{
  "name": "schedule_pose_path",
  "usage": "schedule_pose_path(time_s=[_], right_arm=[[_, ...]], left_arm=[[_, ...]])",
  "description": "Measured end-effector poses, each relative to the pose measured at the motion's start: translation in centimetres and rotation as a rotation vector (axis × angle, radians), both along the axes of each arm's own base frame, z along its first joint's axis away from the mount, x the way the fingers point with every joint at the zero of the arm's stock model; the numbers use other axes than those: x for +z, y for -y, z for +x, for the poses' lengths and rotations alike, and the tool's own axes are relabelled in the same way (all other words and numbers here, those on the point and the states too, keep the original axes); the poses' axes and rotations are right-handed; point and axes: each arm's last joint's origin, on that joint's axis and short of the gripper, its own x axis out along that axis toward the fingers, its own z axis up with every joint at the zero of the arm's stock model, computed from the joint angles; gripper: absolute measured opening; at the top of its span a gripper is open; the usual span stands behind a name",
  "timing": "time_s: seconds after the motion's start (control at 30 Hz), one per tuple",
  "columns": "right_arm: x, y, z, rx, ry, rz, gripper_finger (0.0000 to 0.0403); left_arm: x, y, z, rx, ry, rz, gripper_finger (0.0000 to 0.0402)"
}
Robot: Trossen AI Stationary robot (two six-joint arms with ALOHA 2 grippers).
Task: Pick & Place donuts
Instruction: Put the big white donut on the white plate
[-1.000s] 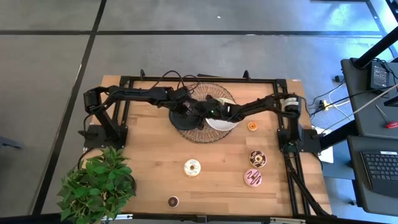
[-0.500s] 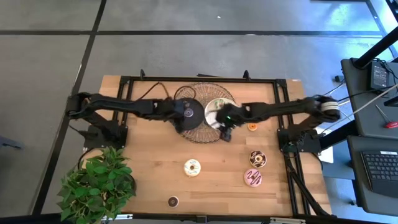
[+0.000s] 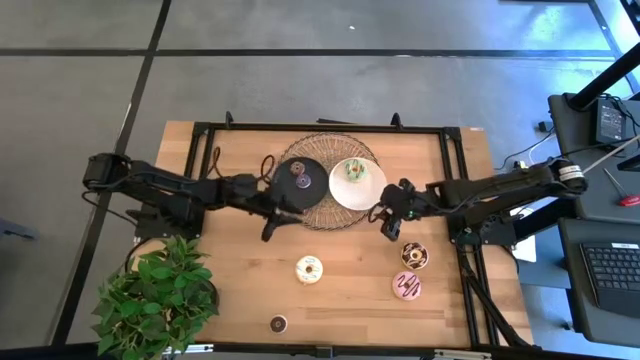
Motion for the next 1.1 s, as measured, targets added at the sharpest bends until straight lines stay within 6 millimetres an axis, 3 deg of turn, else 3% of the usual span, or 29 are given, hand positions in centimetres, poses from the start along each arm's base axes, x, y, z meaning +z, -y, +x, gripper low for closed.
schedule_pose_path(time_s=[0.17,0.33,0.6,0.93,1.1], right_arm=[[-0.9,0.2,-0.1,-0.050,0.002,-0.069,0.0170],[-1.2,0.4,-0.2,-0.093,0.020,-0.124,0.0170],[-2.5,0.5,-0.6,-0.094,0.003,-0.132,0.0170],[-3.0,0.7,-0.8,-0.093,-0.008,-0.155,0.0170],[-3.0,0.7,-0.8,-0.091,-0.003,-0.156,0.0170]], left_arm=[[0.7,2.5,1.3,-0.065,-0.086,0.030,0.0123],[0.9,4.4,3.9,-0.067,-0.264,0.083,0.0120],[-2.0,6.5,7.5,-0.137,-0.479,0.131,0.0122],[-4.4,9.4,8.7,-0.270,-0.532,0.275,0.0118],[-4.7,9.7,8.6,-0.211,-0.546,0.342,0.0122]])
